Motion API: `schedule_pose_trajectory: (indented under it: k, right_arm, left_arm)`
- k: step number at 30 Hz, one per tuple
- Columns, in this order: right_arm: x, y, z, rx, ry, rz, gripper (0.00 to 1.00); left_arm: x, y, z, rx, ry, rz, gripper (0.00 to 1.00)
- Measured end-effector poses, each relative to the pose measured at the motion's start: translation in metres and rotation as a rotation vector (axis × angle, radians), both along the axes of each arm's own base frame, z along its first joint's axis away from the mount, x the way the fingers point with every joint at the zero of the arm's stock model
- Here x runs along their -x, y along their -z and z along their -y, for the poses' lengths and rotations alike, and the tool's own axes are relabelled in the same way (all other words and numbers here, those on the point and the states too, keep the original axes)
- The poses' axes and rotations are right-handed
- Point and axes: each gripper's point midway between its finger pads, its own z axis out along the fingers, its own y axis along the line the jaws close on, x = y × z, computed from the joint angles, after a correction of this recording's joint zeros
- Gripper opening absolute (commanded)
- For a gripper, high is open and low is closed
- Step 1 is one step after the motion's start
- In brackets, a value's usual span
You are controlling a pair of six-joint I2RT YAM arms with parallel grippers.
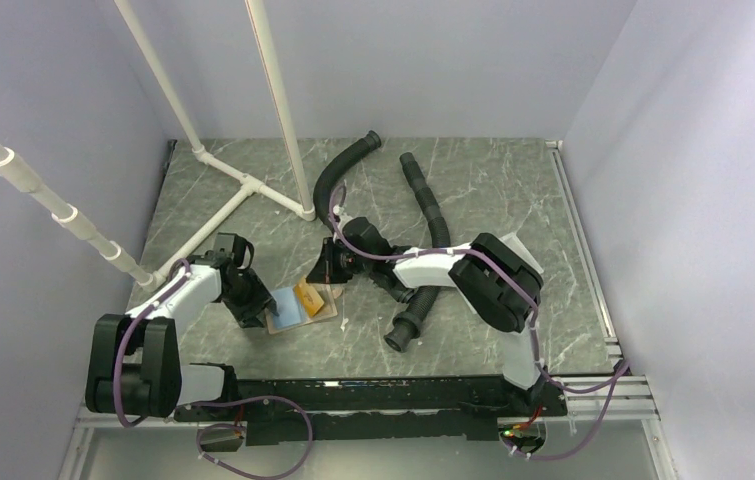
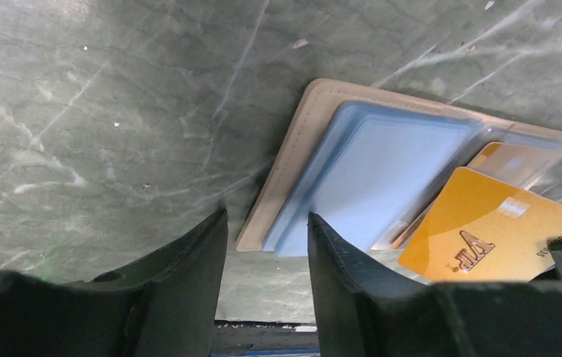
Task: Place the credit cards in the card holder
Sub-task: Insert the credit card into the card holder.
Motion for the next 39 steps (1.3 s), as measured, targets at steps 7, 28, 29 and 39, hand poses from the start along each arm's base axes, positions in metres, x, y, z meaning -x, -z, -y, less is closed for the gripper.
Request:
schedule_pose_trajectory:
  k: [7,28,29,39]
  right_arm:
    - [0.001,0.0,-0.002,-0.014,-0.009,0.0,0.0]
    - [0.009,0.026,0.009,0.02,0.0,-0.057,0.0]
    - [0.008,0.027,0.009,0.021,0.002,-0.057,0.0]
    - [0.003,0.031,0.016,0.032,0.022,-0.063,0.0]
  left_arm:
    - [-0.003,0.002,0.0,0.001,-0.012,0.013,0.42]
    - [-0.006,0.002,0.0,-0.002,-0.016,0.029,0.4]
    - [-0.006,0.002,0.0,-0.001,-0.016,0.03,0.4]
    - [-0.006,0.002,0.0,0.0,-0.022,0.037,0.4]
